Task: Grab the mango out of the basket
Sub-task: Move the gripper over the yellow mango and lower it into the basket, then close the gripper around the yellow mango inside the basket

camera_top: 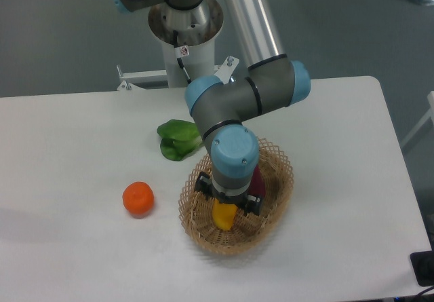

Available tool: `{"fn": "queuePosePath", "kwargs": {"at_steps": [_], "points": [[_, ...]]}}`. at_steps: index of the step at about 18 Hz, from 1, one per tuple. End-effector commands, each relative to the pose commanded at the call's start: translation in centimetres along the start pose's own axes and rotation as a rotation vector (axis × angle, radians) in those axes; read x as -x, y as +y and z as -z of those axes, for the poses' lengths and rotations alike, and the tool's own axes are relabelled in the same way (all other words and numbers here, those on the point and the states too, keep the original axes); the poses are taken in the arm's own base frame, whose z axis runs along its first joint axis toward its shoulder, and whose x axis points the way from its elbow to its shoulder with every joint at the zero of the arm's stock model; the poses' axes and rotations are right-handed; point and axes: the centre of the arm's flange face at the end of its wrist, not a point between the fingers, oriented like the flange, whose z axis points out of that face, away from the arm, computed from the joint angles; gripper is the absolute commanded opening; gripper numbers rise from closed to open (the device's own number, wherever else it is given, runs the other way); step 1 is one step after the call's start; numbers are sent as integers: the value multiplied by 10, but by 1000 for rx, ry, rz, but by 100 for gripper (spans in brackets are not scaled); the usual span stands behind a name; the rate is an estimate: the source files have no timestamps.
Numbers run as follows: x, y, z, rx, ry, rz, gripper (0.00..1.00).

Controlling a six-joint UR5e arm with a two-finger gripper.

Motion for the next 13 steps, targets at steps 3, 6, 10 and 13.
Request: {"fn": "queuePosePath", "kwargs": {"at_steps": [3,6,10,13], "points": [[-1,-2,-8,11,1,8,100],[0,-2,-12,15,1,8,100],[2,-2,-18,12,-12,9,100],[-2,-5,-25,57,-55,-3,100]]}}
